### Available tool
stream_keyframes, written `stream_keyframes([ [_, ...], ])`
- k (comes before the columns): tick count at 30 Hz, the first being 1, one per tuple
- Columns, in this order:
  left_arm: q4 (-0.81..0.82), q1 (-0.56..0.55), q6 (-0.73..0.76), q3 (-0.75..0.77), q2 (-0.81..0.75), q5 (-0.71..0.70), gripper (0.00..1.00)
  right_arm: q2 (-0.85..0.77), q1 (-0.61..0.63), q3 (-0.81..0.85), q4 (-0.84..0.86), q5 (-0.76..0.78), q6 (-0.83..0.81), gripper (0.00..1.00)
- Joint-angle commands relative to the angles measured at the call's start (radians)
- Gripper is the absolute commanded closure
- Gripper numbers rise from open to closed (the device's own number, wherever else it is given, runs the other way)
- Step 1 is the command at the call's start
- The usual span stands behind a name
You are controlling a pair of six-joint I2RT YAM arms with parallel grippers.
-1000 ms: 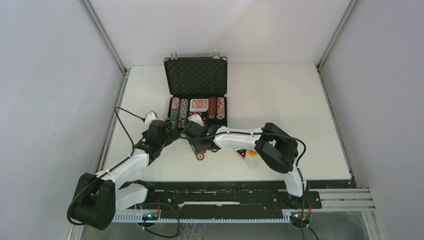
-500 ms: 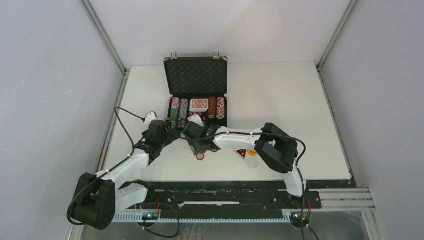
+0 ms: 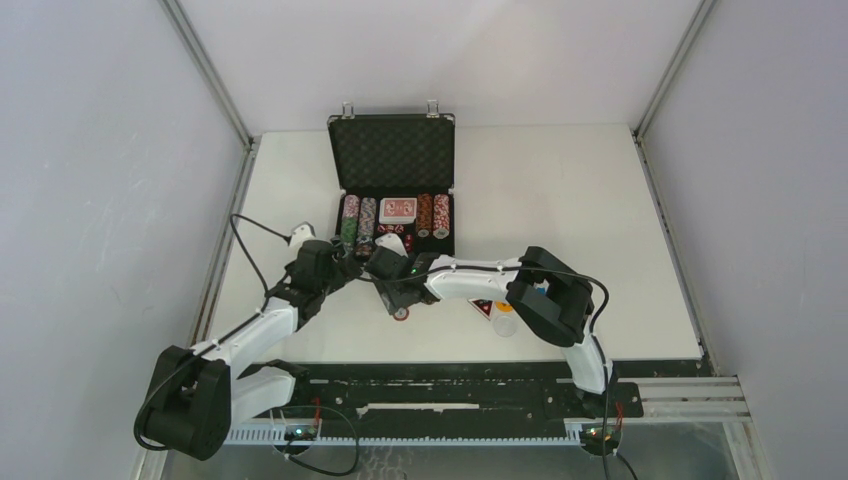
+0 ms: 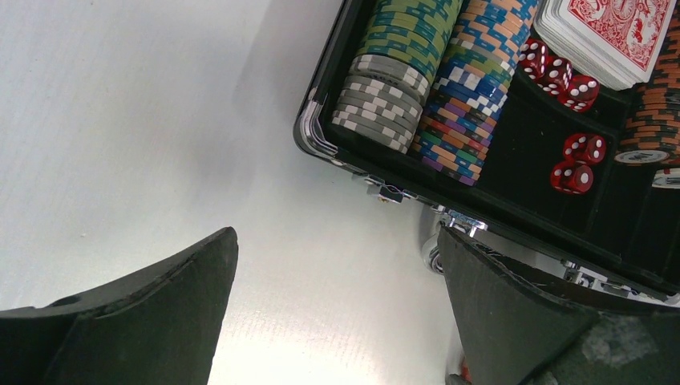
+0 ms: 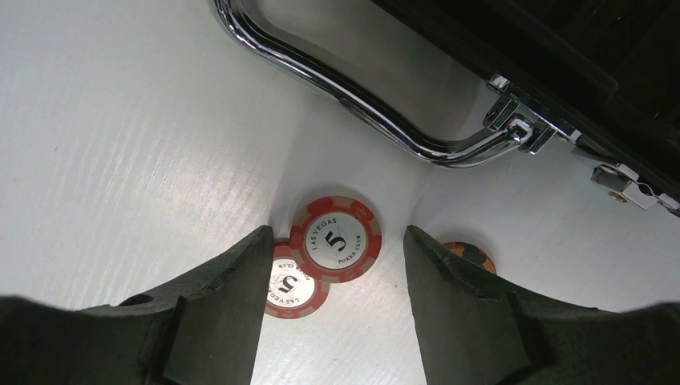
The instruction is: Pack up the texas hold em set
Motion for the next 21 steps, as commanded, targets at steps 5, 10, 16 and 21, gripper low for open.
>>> stream_keyframes([
  [5, 0.039, 0.006, 0.012, 0.058, -0.004, 0.012, 0.01, 0.017, 0.007, 0.021, 0.006, 0.002, 0.022, 0.32],
  [10, 0.038, 0.006, 0.012, 0.059, -0.004, 0.01, 0.01, 0.023, 0.008, 0.028, 0.002, 0.0, 0.02, 0.33],
  [16, 0.038, 0.005, 0.012, 0.059, -0.005, 0.012, 0.01, 0.027, 0.009, 0.03, -0.008, 0.002, 0.021, 0.37],
  [21, 0.038, 0.005, 0.011, 0.058, -0.005, 0.012, 0.01, 0.03, 0.012, 0.03, -0.012, 0.001, 0.025, 0.4],
])
